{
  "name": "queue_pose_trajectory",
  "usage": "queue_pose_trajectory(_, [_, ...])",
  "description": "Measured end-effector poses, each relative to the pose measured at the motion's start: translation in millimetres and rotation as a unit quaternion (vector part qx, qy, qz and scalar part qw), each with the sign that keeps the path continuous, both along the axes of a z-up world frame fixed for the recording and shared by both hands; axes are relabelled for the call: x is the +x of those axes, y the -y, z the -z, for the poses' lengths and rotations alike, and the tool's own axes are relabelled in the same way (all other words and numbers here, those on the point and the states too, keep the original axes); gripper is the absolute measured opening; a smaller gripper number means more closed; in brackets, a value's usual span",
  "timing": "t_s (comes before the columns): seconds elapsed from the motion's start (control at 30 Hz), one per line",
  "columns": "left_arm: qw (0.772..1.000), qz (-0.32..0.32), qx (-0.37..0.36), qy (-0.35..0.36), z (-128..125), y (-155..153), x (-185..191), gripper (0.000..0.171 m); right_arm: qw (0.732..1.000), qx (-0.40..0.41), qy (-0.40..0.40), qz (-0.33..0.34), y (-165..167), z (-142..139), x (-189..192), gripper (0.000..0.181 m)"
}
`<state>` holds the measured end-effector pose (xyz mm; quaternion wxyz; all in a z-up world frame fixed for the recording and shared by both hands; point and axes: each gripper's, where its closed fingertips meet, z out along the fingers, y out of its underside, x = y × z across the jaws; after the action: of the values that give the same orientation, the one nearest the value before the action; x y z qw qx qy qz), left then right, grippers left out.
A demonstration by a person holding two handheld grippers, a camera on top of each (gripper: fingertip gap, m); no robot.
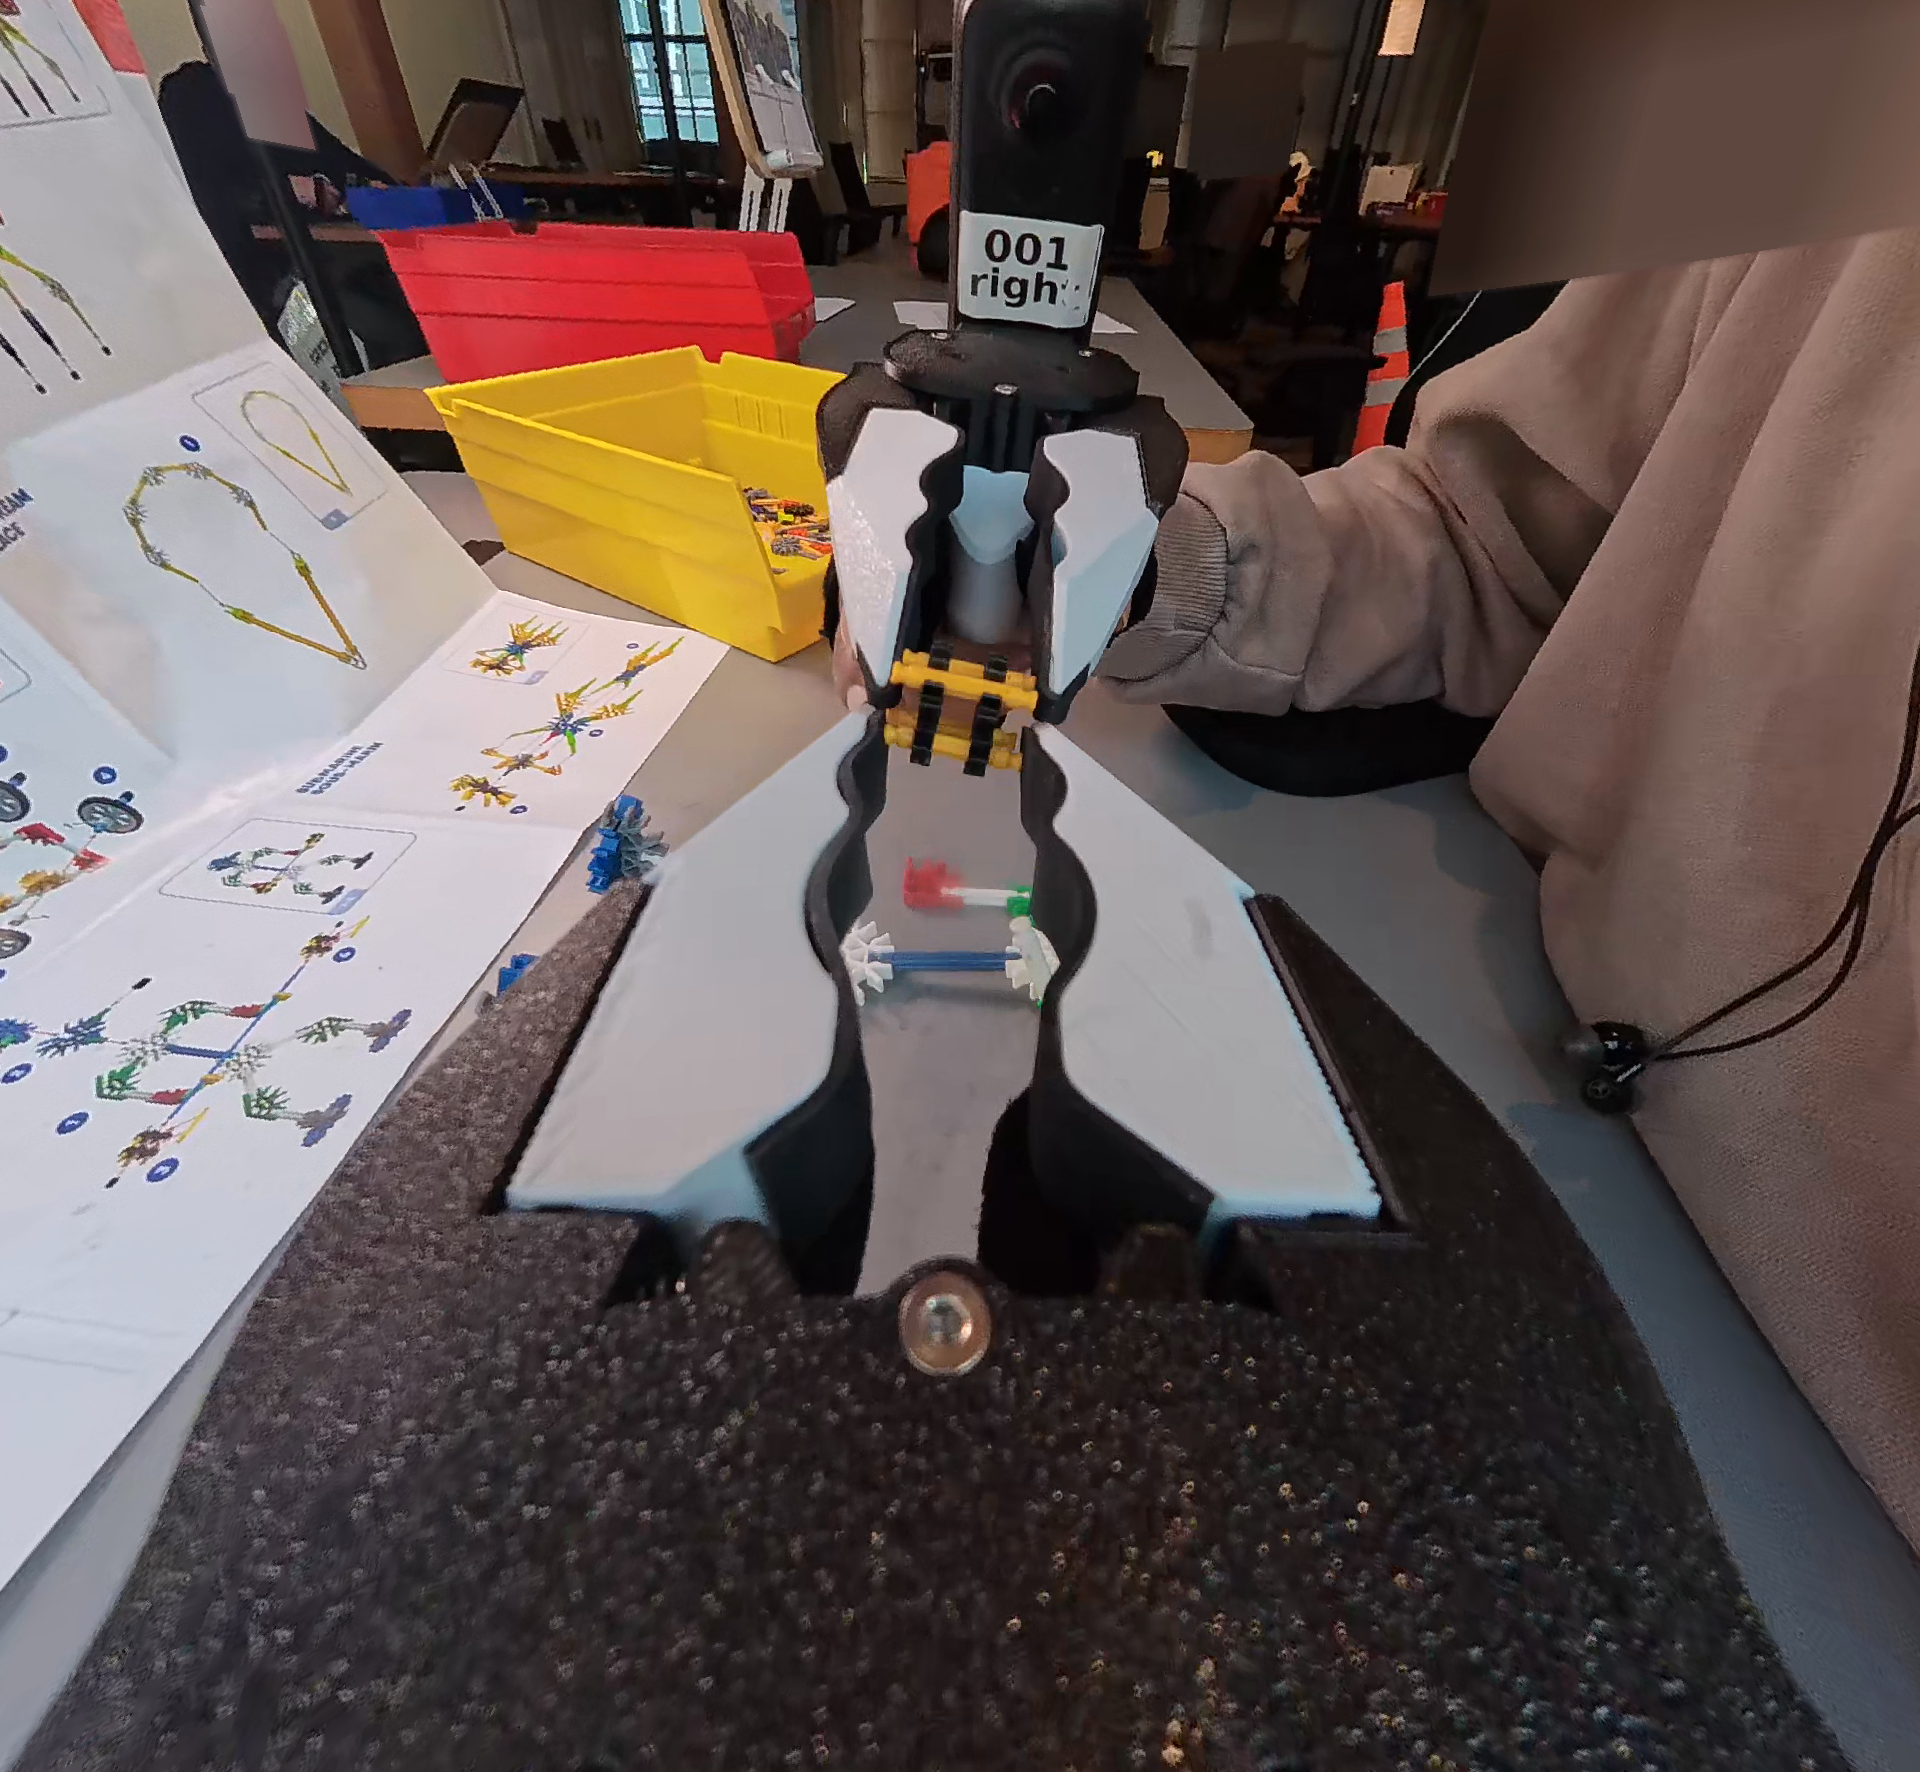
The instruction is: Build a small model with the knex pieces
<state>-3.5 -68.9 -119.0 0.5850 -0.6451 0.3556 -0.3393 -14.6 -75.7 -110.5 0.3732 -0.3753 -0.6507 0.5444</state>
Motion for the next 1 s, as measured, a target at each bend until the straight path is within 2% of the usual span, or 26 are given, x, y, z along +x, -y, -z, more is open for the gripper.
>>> queue_pose_trajectory(0.2, [1.0, 0.007, -0.018, -0.008, 5, -1, -1, 0.025, 1.0, 0.004, 0.025, -0.012, -2, 8, 2, 0.023])
queue_pose_trajectory(0.6, [0.991, -0.003, -0.111, -0.077, 56, -12, -7, 0.023, 0.993, 0.005, 0.114, -0.016, -17, 62, 3, 0.021])
queue_pose_trajectory(0.63, [0.988, -0.027, -0.117, -0.097, 64, -17, -18, 0.005, 0.994, 0.016, 0.112, 0.004, -30, 64, 6, 0.0])
queue_pose_trajectory(0.7, [0.983, -0.065, -0.148, -0.093, 73, -27, -52, 0.004, 0.994, -0.004, 0.105, 0.042, -57, 59, 15, 0.0])
queue_pose_trajectory(0.73, [0.98, -0.07, -0.152, -0.105, 77, -30, -53, 0.004, 0.991, 0.032, 0.119, 0.052, -58, 67, 13, 0.0])
queue_pose_trajectory(0.8, [0.977, -0.065, -0.15, -0.136, 86, -33, -40, 0.005, 0.99, 0.042, 0.126, 0.053, -53, 74, 6, 0.0])
queue_pose_trajectory(0.9, [0.976, -0.078, -0.167, -0.117, 90, -38, -46, 0.005, 0.989, 0.021, 0.137, 0.06, -64, 77, 9, 0.0])
queue_pose_trajectory(1.0, [0.978, -0.091, -0.161, -0.095, 82, -42, -49, 0.005, 0.987, 0.014, 0.135, 0.081, -65, 76, 2, 0.0])
